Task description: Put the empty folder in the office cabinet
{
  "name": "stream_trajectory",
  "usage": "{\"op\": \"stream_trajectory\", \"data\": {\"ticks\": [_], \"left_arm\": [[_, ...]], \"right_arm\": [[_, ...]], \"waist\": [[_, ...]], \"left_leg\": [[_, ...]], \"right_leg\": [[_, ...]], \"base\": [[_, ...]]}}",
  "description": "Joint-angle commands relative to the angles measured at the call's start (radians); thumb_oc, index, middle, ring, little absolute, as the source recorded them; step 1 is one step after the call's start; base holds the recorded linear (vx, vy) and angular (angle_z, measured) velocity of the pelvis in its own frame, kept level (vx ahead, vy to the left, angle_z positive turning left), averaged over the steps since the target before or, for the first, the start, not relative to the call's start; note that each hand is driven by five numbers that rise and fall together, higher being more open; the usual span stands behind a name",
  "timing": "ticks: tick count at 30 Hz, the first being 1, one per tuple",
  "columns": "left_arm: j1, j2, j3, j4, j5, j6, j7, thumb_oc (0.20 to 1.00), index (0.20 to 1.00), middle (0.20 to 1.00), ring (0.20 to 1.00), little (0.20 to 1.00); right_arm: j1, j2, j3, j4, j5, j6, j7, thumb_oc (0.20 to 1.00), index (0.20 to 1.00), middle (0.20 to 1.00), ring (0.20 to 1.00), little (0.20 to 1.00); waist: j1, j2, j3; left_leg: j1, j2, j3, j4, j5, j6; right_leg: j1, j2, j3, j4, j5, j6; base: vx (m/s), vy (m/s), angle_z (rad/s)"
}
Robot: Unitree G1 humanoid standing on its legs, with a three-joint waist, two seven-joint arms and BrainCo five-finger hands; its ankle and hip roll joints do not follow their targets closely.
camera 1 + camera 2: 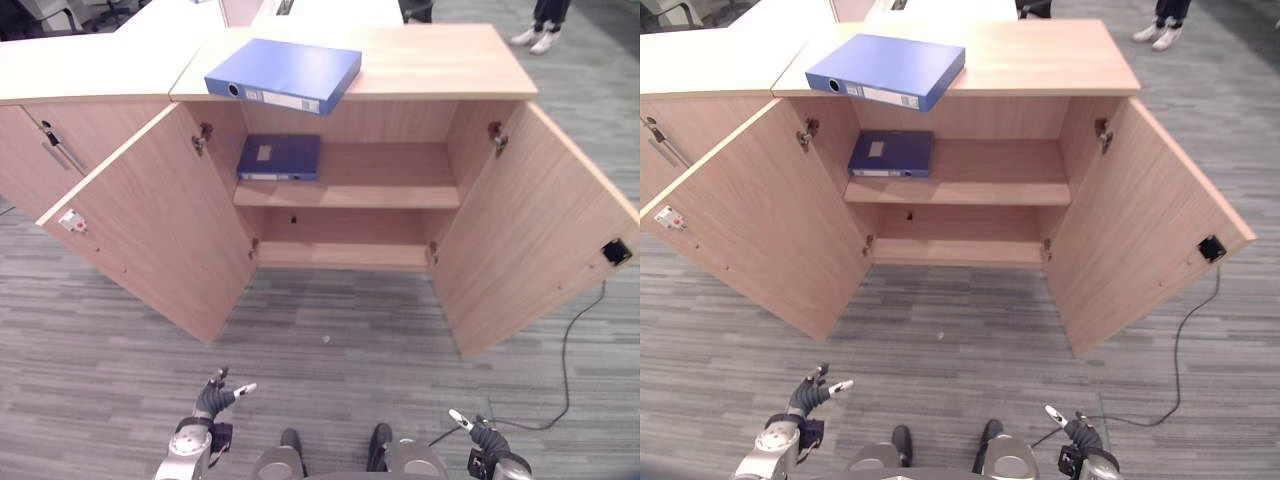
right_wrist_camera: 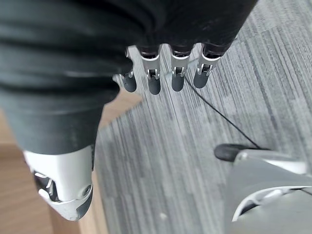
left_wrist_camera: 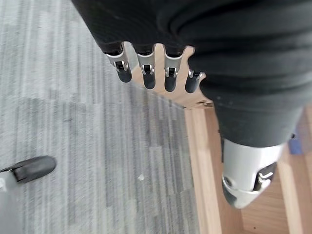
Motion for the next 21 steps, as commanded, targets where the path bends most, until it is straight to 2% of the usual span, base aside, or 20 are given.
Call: {"op": "stream_trajectory", "data": {"ticks": [1, 2, 3, 5, 7, 8, 9, 11, 12, 15, 16, 18, 19, 21], "left_arm": [[-0.015, 0.013, -0.015, -0.032, 0.018, -0.037, 0.012, 1.0, 1.0, 1.0, 1.0, 1.0], [-0.016, 0.008, -0.01, -0.024, 0.007, -0.037, 0.014, 1.0, 1.0, 1.0, 1.0, 1.0], [-0.016, 0.008, -0.01, -0.024, 0.007, -0.037, 0.014, 1.0, 1.0, 1.0, 1.0, 1.0], [-0.012, 0.009, -0.008, -0.019, 0.01, -0.035, 0.014, 1.0, 1.0, 1.0, 1.0, 1.0], [-0.005, 0.013, -0.008, -0.021, 0.017, -0.032, 0.014, 1.0, 1.0, 1.0, 1.0, 1.0], [-0.003, 0.013, -0.008, -0.018, 0.021, -0.03, 0.015, 1.0, 1.0, 1.0, 1.0, 1.0], [-0.002, 0.013, -0.009, -0.016, 0.021, -0.03, 0.015, 1.0, 1.0, 1.0, 1.0, 1.0], [-0.006, 0.014, -0.011, -0.007, 0.025, -0.031, 0.019, 1.0, 1.0, 1.0, 1.0, 1.0], [-0.005, 0.014, -0.015, 0.002, 0.031, -0.036, 0.021, 1.0, 1.0, 1.0, 1.0, 1.0], [0.005, 0.008, -0.018, 0.017, 0.028, -0.04, 0.013, 1.0, 1.0, 1.0, 1.0, 1.0], [0.001, 0.008, -0.02, 0.03, 0.032, -0.041, 0.015, 1.0, 1.0, 1.0, 1.0, 1.0], [-0.006, 0.029, -0.026, 0.026, 0.041, -0.038, 0.01, 1.0, 1.0, 1.0, 1.0, 1.0], [-0.016, 0.042, -0.022, 0.031, 0.042, -0.034, 0.014, 1.0, 1.0, 1.0, 1.0, 1.0], [-0.019, 0.054, -0.011, 0.029, 0.037, -0.028, 0.018, 1.0, 1.0, 1.0, 1.0, 1.0]], "right_arm": [[-0.024, -0.043, 0.001, -0.018, -0.025, -0.012, 0.009, 1.0, 1.0, 1.0, 1.0, 1.0], [-0.019, -0.044, 0.001, -0.013, -0.026, -0.007, 0.013, 1.0, 1.0, 1.0, 1.0, 1.0], [-0.019, -0.044, 0.001, -0.013, -0.026, -0.007, 0.013, 1.0, 1.0, 1.0, 1.0, 1.0], [-0.009, -0.049, 0.005, -0.014, -0.043, -0.005, 0.017, 1.0, 1.0, 1.0, 1.0, 1.0], [0.001, -0.053, 0.007, -0.014, -0.056, -0.003, 0.017, 1.0, 1.0, 1.0, 1.0, 1.0], [0.005, -0.054, 0.008, -0.009, -0.065, -0.002, 0.017, 1.0, 1.0, 1.0, 1.0, 1.0], [0.003, -0.056, 0.008, -0.005, -0.07, -0.002, 0.013, 1.0, 1.0, 1.0, 1.0, 1.0], [-0.001, -0.059, 0.008, 0.002, -0.077, -0.001, 0.009, 1.0, 1.0, 1.0, 1.0, 1.0], [-0.005, -0.059, 0.007, 0.014, -0.078, -0.003, 0.007, 1.0, 1.0, 1.0, 1.0, 1.0], [-0.001, -0.044, 0.007, 0.033, -0.101, -0.002, 0.017, 1.0, 1.0, 1.0, 1.0, 1.0], [-0.002, -0.031, 0.012, 0.043, -0.113, 0.001, 0.016, 1.0, 1.0, 1.0, 1.0, 1.0], [-0.015, 0.004, 0.029, 0.05, -0.118, 0.008, 0.02, 1.0, 1.0, 1.0, 1.0, 1.0], [-0.027, 0.018, 0.042, 0.049, -0.121, 0.009, 0.018, 1.0, 1.0, 1.0, 1.0, 1.0], [-0.038, 0.03, 0.051, 0.043, -0.123, 0.01, 0.015, 1.0, 1.0, 1.0, 1.0, 1.0]], "waist": [[-0.006, -0.024, 0.02], [-0.002, -0.023, 0.018], [-0.001, -0.023, 0.018], [0.007, -0.035, 0.011], [0.02, -0.022, 0.0], [0.03, -0.013, -0.004], [0.039, -0.009, -0.005], [0.053, -0.009, -0.004], [0.067, -0.009, -0.007], [0.082, -0.003, -0.041], [0.09, -0.014, -0.056], [0.097, -0.043, -0.068], [0.095, -0.052, -0.067], [0.097, -0.054, -0.058]], "left_leg": [[0.016, -0.009, -0.029, 0.165, -0.044, -0.022], [-0.005, 0.019, -0.028, 0.118, -0.04, -0.015], [-0.003, 0.018, -0.028, 0.117, -0.041, -0.014], [0.0, 0.042, -0.025, 0.031, -0.057, -0.003], [-0.003, 0.079, -0.056, -0.126, -0.007, -0.01], [-0.003, 0.104, -0.08, -0.207, 0.049, -0.022], [-0.026, 0.122, -0.099, -0.249, 0.076, -0.031], [-0.043, 0.134, -0.126, -0.315, 0.101, -0.041], [-0.068, 0.137, -0.168, -0.342, 0.114, -0.049], [-0.065, 0.13, -0.185, -0.354, 0.139, -0.063], [-0.048, 0.102, -0.184, -0.355, 0.139, -0.052], [-0.006, 0.033, -0.166, -0.357, 0.098, 0.005], [0.011, 0.003, -0.156, -0.361, 0.077, 0.034], [0.029, -0.012, -0.138, -0.363, 0.059, 0.06]], "right_leg": [[0.079, -0.002, 0.027, -0.05, -0.022, 0.033], [0.098, -0.009, 0.035, -0.059, -0.03, 0.04], [0.099, -0.009, 0.035, -0.06, -0.031, 0.04], [0.115, -0.02, 0.045, -0.078, -0.029, 0.055], [0.133, -0.014, 0.058, -0.092, -0.035, 0.074], [0.147, -0.01, 0.063, -0.095, -0.044, 0.084], [0.161, -0.013, 0.074, -0.101, -0.05, 0.093], [0.188, -0.023, 0.095, -0.106, -0.063, 0.102], [0.21, -0.029, 0.124, -0.113, -0.07, 0.112], [0.248, -0.049, 0.146, -0.128, -0.072, 0.143], [0.247, -0.078, 0.158, -0.118, -0.057, 0.165], [0.189, -0.135, 0.201, -0.024, -0.007, 0.197], [0.147, -0.154, 0.225, 0.06, 0.06, 0.208], [0.099, -0.169, 0.23, 0.164, 0.129, 0.215]], "base": [[0.15, 0.078, -0.33], [0.16, 0.078, -0.2], [0.16, 0.091, 0.05], [0.17, 0.119, 0.09], [0.24, 0.215, -0.03], [0.25, 0.234, 0.04], [0.25, 0.224, 0.05], [0.28, 0.228, -0.16], [0.34, 0.29, -0.36], [0.4, 0.412, -0.48], [0.33, 0.467, -0.36], [0.3, 0.565, -0.4], [0.18, 0.464, -0.35], [0.1, 0.347, 0.05]]}}
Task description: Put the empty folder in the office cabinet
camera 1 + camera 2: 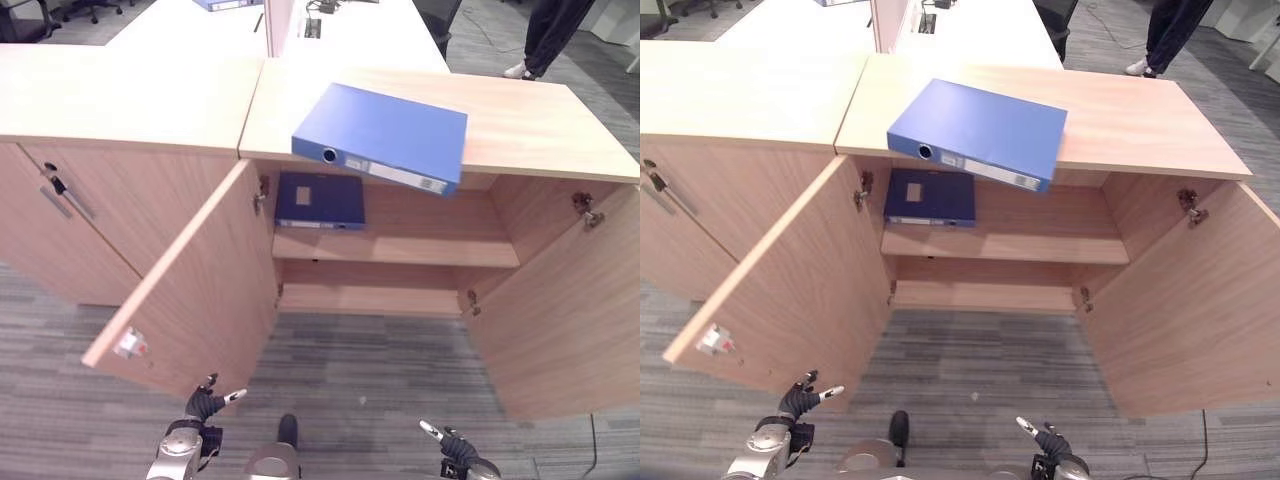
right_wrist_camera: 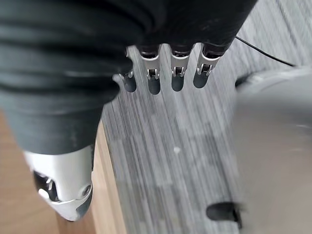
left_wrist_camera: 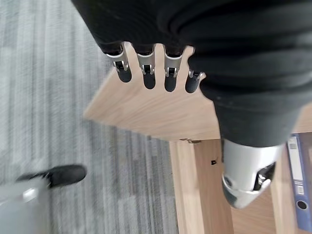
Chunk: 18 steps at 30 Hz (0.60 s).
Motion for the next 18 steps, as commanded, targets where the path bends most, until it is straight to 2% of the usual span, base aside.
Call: {"op": "stream_trajectory", "data": {"ticks": [1, 2, 4, 5, 7, 10, 13, 14, 16, 18], "left_arm": [[0.005, 0.001, 0.031, -0.065, 0.002, -0.023, 0.026, 1.0, 1.0, 1.0, 1.0, 1.0], [0.009, 0.003, 0.039, -0.055, 0.005, -0.024, 0.028, 1.0, 1.0, 1.0, 1.0, 1.0], [0.002, 0.004, 0.046, -0.038, 0.005, -0.023, 0.033, 1.0, 1.0, 1.0, 1.0, 1.0], [-0.002, 0.005, 0.05, -0.023, 0.003, -0.023, 0.036, 1.0, 1.0, 1.0, 1.0, 1.0], [-0.012, 0.0, 0.057, -0.007, -0.002, -0.027, 0.043, 1.0, 1.0, 1.0, 1.0, 1.0], [-0.026, -0.008, 0.058, 0.005, -0.002, -0.031, 0.057, 1.0, 1.0, 1.0, 1.0, 1.0], [-0.029, -0.009, 0.049, 0.003, 0.008, -0.037, 0.062, 1.0, 1.0, 1.0, 1.0, 1.0], [-0.029, -0.008, 0.047, -0.002, 0.01, -0.04, 0.063, 1.0, 1.0, 1.0, 1.0, 1.0], [-0.025, -0.008, 0.046, -0.005, 0.011, -0.041, 0.062, 1.0, 1.0, 1.0, 1.0, 1.0], [-0.016, -0.01, 0.047, -0.008, 0.012, -0.04, 0.062, 1.0, 1.0, 1.0, 1.0, 1.0]], "right_arm": [[-0.038, -0.083, 0.0, -0.039, -0.041, -0.01, -0.008, 1.0, 1.0, 1.0, 1.0, 1.0], [-0.03, -0.078, -0.002, -0.044, -0.049, -0.013, -0.008, 1.0, 1.0, 1.0, 1.0, 1.0], [-0.027, -0.076, -0.004, -0.049, -0.052, -0.011, -0.011, 1.0, 1.0, 1.0, 1.0, 1.0], [-0.026, -0.076, -0.009, -0.048, -0.053, -0.009, -0.013, 1.0, 1.0, 1.0, 1.0, 1.0], [-0.035, -0.08, -0.015, -0.042, -0.052, -0.007, -0.018, 1.0, 1.0, 1.0, 1.0, 1.0], [-0.044, -0.085, -0.021, -0.044, -0.047, -0.008, -0.023, 1.0, 1.0, 1.0, 1.0, 1.0], [-0.046, -0.087, -0.027, -0.045, -0.042, -0.009, -0.023, 1.0, 1.0, 1.0, 1.0, 1.0], [-0.04, -0.086, -0.03, -0.051, -0.038, -0.011, -0.025, 1.0, 1.0, 1.0, 1.0, 1.0], [-0.035, -0.085, -0.033, -0.049, -0.035, -0.011, -0.023, 1.0, 1.0, 1.0, 1.0, 1.0], [-0.027, -0.084, -0.037, -0.04, -0.032, -0.007, -0.017, 1.0, 1.0, 1.0, 1.0, 1.0]], "waist": [[0.011, 0.055, 0.028], [0.006, 0.063, 0.034], [-0.002, 0.057, 0.038], [-0.005, 0.051, 0.04], [-0.016, 0.046, 0.039], [-0.035, 0.047, 0.045], [-0.04, 0.044, 0.043], [-0.044, 0.044, 0.033], [-0.041, 0.043, 0.026], [-0.043, 0.043, 0.012]], "left_leg": [[-0.051, 0.12, -0.051, 0.009, -0.041, -0.139], [-0.019, 0.116, -0.037, 0.002, -0.065, -0.13], [0.004, 0.109, -0.026, 0.002, -0.086, -0.131], [0.009, 0.106, -0.018, 0.002, -0.098, -0.14], [0.021, 0.111, -0.009, 0.002, -0.116, -0.158], [0.039, 0.125, -0.019, 0.002, -0.127, -0.178], [0.052, 0.134, -0.021, 0.002, -0.131, -0.195], [0.054, 0.145, -0.025, 0.003, -0.129, -0.209], [0.054, 0.152, -0.022, 0.006, -0.131, -0.214], [0.051, 0.163, -0.035, 0.012, -0.132, -0.224]], "right_leg": [[0.031, 0.118, -0.088, -0.008, -0.288, 0.034], [0.0, 0.104, -0.13, 0.042, -0.27, 0.04], [-0.017, 0.085, -0.184, -0.005, -0.269, 0.033], [-0.008, 0.075, -0.244, -0.11, -0.286, 0.03], [-0.034, 0.047, -0.299, -0.262, -0.265, 0.042], [-0.048, 0.039, -0.241, -0.349, -0.218, 0.061], [-0.041, 0.004, -0.192, -0.368, -0.159, 0.071], [-0.031, -0.014, -0.131, -0.353, -0.131, 0.071], [-0.016, -0.016, -0.103, -0.355, -0.135, 0.071], [0.01, -0.007, -0.035, -0.357, -0.168, 0.071]], "base": [[0.12, 0.392, 0.17], [0.14, 0.343, 0.03], [0.15, 0.114, -0.05], [0.17, -0.047, -0.03], [0.18, -0.15, -0.03], [0.13, -0.141, 0.04], [0.09, -0.187, 0.3], [0.11, -0.281, 0.18], [0.07, -0.172, 0.16], [0.09, -0.203, -0.01]]}}
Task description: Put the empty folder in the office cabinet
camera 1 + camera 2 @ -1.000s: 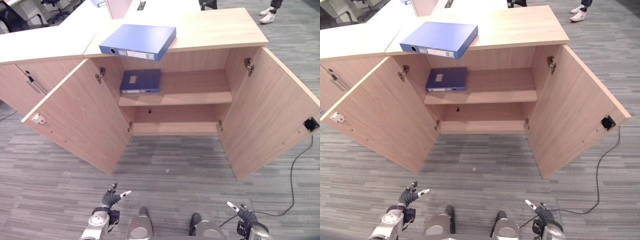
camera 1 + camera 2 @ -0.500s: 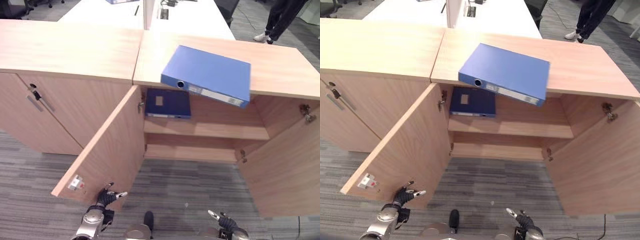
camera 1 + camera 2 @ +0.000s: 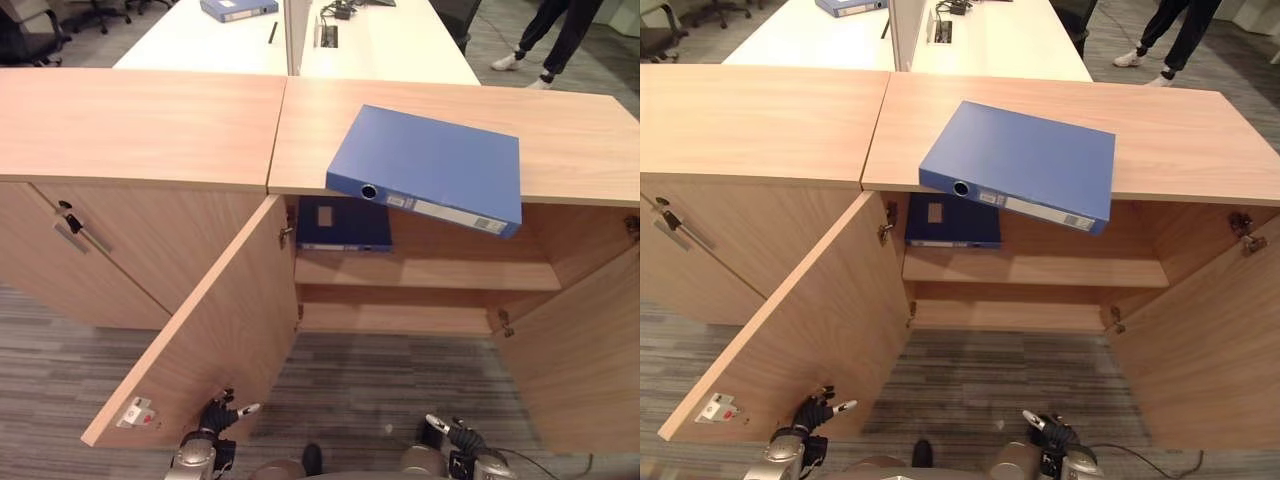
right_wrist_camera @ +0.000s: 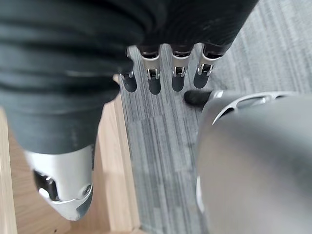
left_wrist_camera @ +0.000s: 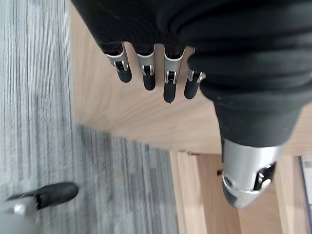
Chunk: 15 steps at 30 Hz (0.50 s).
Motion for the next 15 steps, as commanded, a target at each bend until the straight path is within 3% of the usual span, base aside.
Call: {"op": "stream_trajectory", "data": {"ticks": [1, 4, 5, 6, 8, 10, 11, 12, 13, 14, 15], "left_arm": [[-0.048, 0.052, 0.051, -0.05, 0.008, -0.043, 0.025, 1.0, 1.0, 1.0, 1.0, 1.0], [-0.049, 0.052, 0.062, -0.028, -0.004, -0.043, 0.028, 1.0, 1.0, 1.0, 1.0, 1.0], [-0.039, 0.044, 0.07, -0.025, -0.017, -0.047, 0.028, 1.0, 1.0, 1.0, 1.0, 1.0], [-0.039, 0.043, 0.07, -0.026, -0.017, -0.047, 0.028, 1.0, 1.0, 1.0, 1.0, 1.0], [-0.029, 0.023, 0.075, -0.015, -0.026, -0.05, 0.029, 1.0, 1.0, 1.0, 1.0, 1.0], [-0.024, 0.014, 0.076, -0.015, -0.03, -0.052, 0.026, 1.0, 1.0, 1.0, 1.0, 1.0], [-0.019, 0.001, 0.078, -0.027, -0.044, -0.051, 0.022, 1.0, 1.0, 1.0, 1.0, 1.0], [-0.019, 0.0, 0.079, -0.027, -0.044, -0.05, 0.022, 1.0, 1.0, 1.0, 1.0, 1.0], [-0.022, -0.007, 0.075, -0.033, -0.049, -0.05, 0.024, 1.0, 1.0, 1.0, 1.0, 1.0], [-0.028, -0.016, 0.066, -0.047, -0.044, -0.047, 0.022, 1.0, 1.0, 1.0, 1.0, 1.0], [-0.028, -0.016, 0.066, -0.047, -0.044, -0.047, 0.023, 1.0, 1.0, 1.0, 1.0, 1.0]], "right_arm": [[0.001, -0.04, -0.016, -0.034, -0.002, -0.005, -0.001, 1.0, 1.0, 1.0, 1.0, 1.0], [-0.007, -0.048, -0.001, -0.037, -0.016, -0.005, 0.004, 1.0, 1.0, 1.0, 1.0, 1.0], [-0.011, -0.056, 0.01, -0.049, -0.023, -0.005, 0.007, 1.0, 1.0, 1.0, 1.0, 1.0], [-0.01, -0.057, 0.01, -0.049, -0.023, -0.005, 0.007, 1.0, 1.0, 1.0, 1.0, 1.0], [-0.018, -0.078, 0.031, -0.061, -0.03, -0.013, 0.011, 1.0, 1.0, 1.0, 1.0, 1.0], [-0.021, -0.085, 0.038, -0.066, -0.032, -0.014, 0.014, 1.0, 1.0, 1.0, 1.0, 1.0], [-0.026, -0.1, 0.058, -0.092, -0.036, -0.019, 0.02, 1.0, 1.0, 1.0, 1.0, 1.0], [-0.026, -0.1, 0.058, -0.092, -0.036, -0.019, 0.02, 1.0, 1.0, 1.0, 1.0, 1.0], [-0.03, -0.111, 0.066, -0.109, -0.037, -0.022, 0.02, 1.0, 1.0, 1.0, 1.0, 1.0], [-0.037, -0.124, 0.073, -0.12, -0.041, -0.024, 0.019, 1.0, 1.0, 1.0, 1.0, 1.0], [-0.037, -0.124, 0.073, -0.12, -0.041, -0.025, 0.019, 1.0, 1.0, 1.0, 1.0, 1.0]], "waist": [[0.0, 0.006, 0.01], [0.012, 0.011, 0.004], [0.016, 0.022, -0.004], [0.014, 0.023, -0.003], [0.014, 0.045, -0.007], [0.013, 0.057, -0.003], [0.017, 0.069, 0.011], [0.014, 0.07, 0.011], [0.011, 0.074, 0.024], [0.003, 0.067, 0.039], [0.002, 0.067, 0.039]], "left_leg": [[-0.055, 0.236, -0.021, -0.007, -0.019, -0.237], [-0.051, 0.291, -0.027, 0.001, -0.006, -0.269], [-0.057, 0.334, -0.023, 0.001, 0.021, -0.292], [-0.056, 0.336, -0.024, 0.0, 0.021, -0.293], [-0.062, 0.393, -0.028, 0.002, 0.078, -0.324], [-0.063, 0.412, -0.032, 0.007, 0.106, -0.333], [-0.087, 0.431, -0.035, 0.039, 0.168, -0.34], [-0.088, 0.432, -0.038, 0.039, 0.169, -0.34], [-0.11, 0.44, -0.03, 0.065, 0.225, -0.34], [-0.139, 0.452, 0.03, 0.099, 0.251, -0.332], [-0.141, 0.451, 0.029, 0.101, 0.25, -0.332]], "right_leg": [[0.048, 0.031, 0.096, 0.032, -0.04, -0.003], [0.075, 0.055, 0.061, -0.01, -0.091, -0.003], [0.113, 0.086, 0.019, -0.065, -0.153, -0.003], [0.116, 0.087, 0.016, -0.066, -0.153, -0.003], [0.168, 0.149, -0.025, -0.144, -0.19, -0.018], [0.18, 0.172, -0.034, -0.154, -0.202, -0.025], [0.194, 0.195, -0.06, -0.16, -0.225, -0.037], [0.194, 0.196, -0.062, -0.16, -0.225, -0.038], [0.202, 0.202, -0.083, -0.16, -0.231, -0.04], [0.211, 0.213, -0.116, -0.16, -0.243, -0.055], [0.211, 0.213, -0.117, -0.16, -0.244, -0.055]], "base": [[0.12, -0.287, 0.01], [0.09, -0.407, 0.02], [0.07, -0.367, -0.25], [0.07, -0.347, -0.12], [0.07, -0.334, -0.06], [0.04, -0.324, 0.1], [0.01, -0.296, 0.09], [-0.03, -0.264, -0.02], [-0.09, -0.253, -0.04], [-0.09, -0.251, 0.04], [-0.13, -0.395, 0.32]]}}
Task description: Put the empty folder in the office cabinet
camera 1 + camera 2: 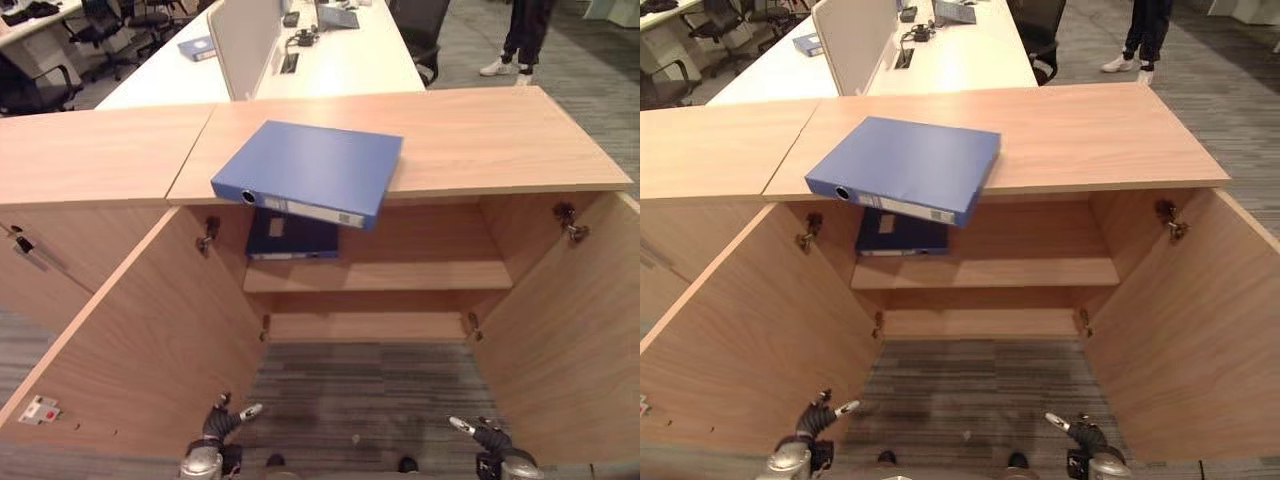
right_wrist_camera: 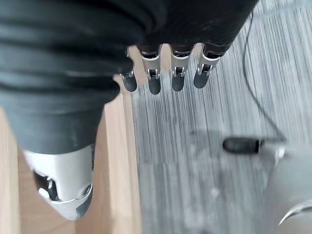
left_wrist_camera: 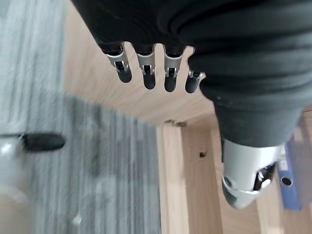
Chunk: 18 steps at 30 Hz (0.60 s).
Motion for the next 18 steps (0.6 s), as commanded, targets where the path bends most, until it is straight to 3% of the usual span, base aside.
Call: {"op": "stream_trajectory", "data": {"ticks": [1, 2, 3, 4, 5, 6, 7, 8, 17, 18], "left_arm": [[-0.063, 0.076, -0.022, -0.051, -0.021, -0.026, 0.001, 1.0, 1.0, 1.0, 1.0, 1.0], [-0.062, 0.075, -0.025, -0.057, -0.017, -0.026, -0.001, 1.0, 1.0, 1.0, 1.0, 1.0], [-0.062, 0.075, -0.025, -0.057, -0.017, -0.026, -0.001, 1.0, 1.0, 1.0, 1.0, 1.0], [-0.057, 0.072, -0.027, -0.048, -0.007, -0.023, -0.006, 1.0, 1.0, 1.0, 1.0, 1.0], [-0.06, 0.069, -0.034, -0.032, -0.001, -0.02, -0.008, 1.0, 1.0, 1.0, 1.0, 1.0], [-0.061, 0.067, -0.037, -0.025, 0.001, -0.02, -0.009, 1.0, 1.0, 1.0, 1.0, 1.0], [-0.062, 0.067, -0.038, -0.025, 0.001, -0.02, -0.009, 1.0, 1.0, 1.0, 1.0, 1.0], [-0.057, 0.067, -0.044, -0.014, 0.007, -0.017, -0.014, 1.0, 1.0, 1.0, 1.0, 1.0], [-0.05, 0.075, -0.062, -0.026, 0.017, -0.011, -0.025, 1.0, 1.0, 1.0, 1.0, 1.0], [-0.053, 0.075, -0.065, -0.02, 0.023, -0.01, -0.022, 1.0, 1.0, 1.0, 1.0, 1.0]], "right_arm": [[-0.056, -0.005, 0.026, -0.072, -0.041, -0.037, 0.013, 1.0, 1.0, 1.0, 1.0, 1.0], [-0.061, -0.007, 0.036, -0.076, -0.043, -0.037, 0.012, 1.0, 1.0, 1.0, 1.0, 1.0], [-0.062, -0.007, 0.036, -0.076, -0.043, -0.037, 0.012, 1.0, 1.0, 1.0, 1.0, 1.0], [-0.071, -0.007, 0.047, -0.065, -0.051, -0.035, 0.011, 1.0, 1.0, 1.0, 1.0, 1.0], [-0.074, -0.005, 0.046, -0.054, -0.054, -0.033, 0.009, 1.0, 1.0, 1.0, 1.0, 1.0], [-0.076, -0.002, 0.046, -0.042, -0.054, -0.032, 0.008, 1.0, 1.0, 1.0, 1.0, 1.0], [-0.076, -0.001, 0.046, -0.041, -0.054, -0.032, 0.008, 1.0, 1.0, 1.0, 1.0, 1.0], [-0.078, 0.008, 0.045, -0.023, -0.049, -0.031, 0.008, 1.0, 1.0, 1.0, 1.0, 1.0], [-0.042, 0.04, 0.024, -0.016, -0.019, -0.034, 0.006, 1.0, 1.0, 1.0, 1.0, 1.0], [-0.033, 0.05, 0.031, -0.013, -0.027, -0.031, 0.011, 1.0, 1.0, 1.0, 1.0, 1.0]], "waist": [[-0.02, -0.033, 0.055], [-0.017, -0.043, 0.059], [-0.016, -0.043, 0.056], [0.004, -0.064, 0.059], [0.017, -0.075, 0.057], [0.023, -0.079, 0.055], [0.022, -0.079, 0.057], [0.023, -0.075, 0.048], [0.01, -0.072, 0.035], [0.005, -0.067, 0.021]], "left_leg": [[-0.063, 0.085, 0.123, 0.055, 0.08, -0.001], [-0.066, 0.051, 0.136, 0.09, 0.04, 0.012], [-0.072, 0.051, 0.136, 0.091, 0.041, 0.013], [-0.075, -0.062, 0.076, 0.127, -0.098, 0.054], [-0.089, -0.131, 0.039, 0.147, -0.153, 0.073], [-0.095, -0.171, 0.026, 0.153, -0.17, 0.082], [-0.095, -0.172, 0.024, 0.157, -0.175, 0.083], [-0.069, -0.203, 0.037, 0.136, -0.195, 0.107], [-0.01, -0.194, 0.029, 0.068, -0.167, 0.105], [0.031, -0.188, 0.026, 0.001, -0.158, 0.107]], "right_leg": [[0.051, -0.133, -0.086, -0.007, -0.066, 0.079], [0.048, -0.124, -0.092, -0.007, -0.069, 0.071], [0.042, -0.124, -0.092, -0.007, -0.066, 0.07], [0.032, -0.115, -0.085, -0.007, -0.067, 0.056], [0.029, -0.107, -0.087, -0.007, -0.066, 0.05], [0.028, -0.099, -0.086, -0.007, -0.062, 0.045], [0.031, -0.1, -0.088, -0.007, -0.064, 0.047], [0.034, -0.075, -0.09, -0.002, -0.066, 0.041], [0.07, -0.065, -0.102, 0.007, -0.072, 0.027], [0.075, -0.065, -0.101, 0.02, -0.075, 0.029]], "base": [[-0.1, -0.34, 0.49], [-0.1, -0.338, 0.54], [-0.05, -0.321, 0.21], [-0.02, -0.275, -0.18], [-0.02, -0.339, -0.41], [0.0, -0.13, -0.43], [0.02, -0.104, -0.16], [0.02, -0.042, -0.02], [0.05, 0.016, 0.13], [0.08, 0.073, 0.01]]}}
